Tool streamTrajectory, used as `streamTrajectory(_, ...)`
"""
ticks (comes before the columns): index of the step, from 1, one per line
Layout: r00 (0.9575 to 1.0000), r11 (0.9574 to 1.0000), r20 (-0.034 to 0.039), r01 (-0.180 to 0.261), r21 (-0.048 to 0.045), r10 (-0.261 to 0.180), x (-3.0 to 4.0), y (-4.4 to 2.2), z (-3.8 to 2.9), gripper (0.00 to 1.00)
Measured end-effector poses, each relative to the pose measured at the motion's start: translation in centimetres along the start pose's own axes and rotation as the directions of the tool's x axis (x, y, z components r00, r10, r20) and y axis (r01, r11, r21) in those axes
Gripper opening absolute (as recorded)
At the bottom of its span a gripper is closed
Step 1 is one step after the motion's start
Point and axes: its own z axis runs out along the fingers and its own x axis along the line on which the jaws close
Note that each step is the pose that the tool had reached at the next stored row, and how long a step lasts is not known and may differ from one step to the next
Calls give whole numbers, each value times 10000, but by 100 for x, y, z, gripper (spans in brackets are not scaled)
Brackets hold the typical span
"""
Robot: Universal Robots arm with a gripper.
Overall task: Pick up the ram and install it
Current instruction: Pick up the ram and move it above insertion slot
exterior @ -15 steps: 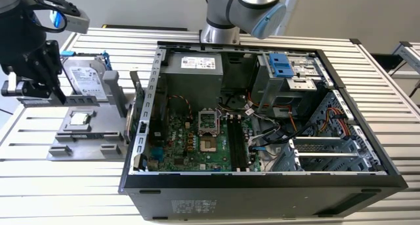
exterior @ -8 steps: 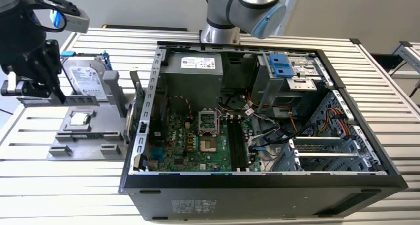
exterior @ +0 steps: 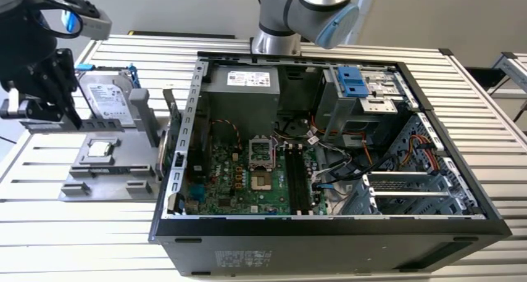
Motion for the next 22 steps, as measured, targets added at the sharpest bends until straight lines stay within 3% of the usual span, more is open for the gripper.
streamTrajectory(22, 10000, 10000, 0, 0, 0, 0, -1, 0, -56, 0)
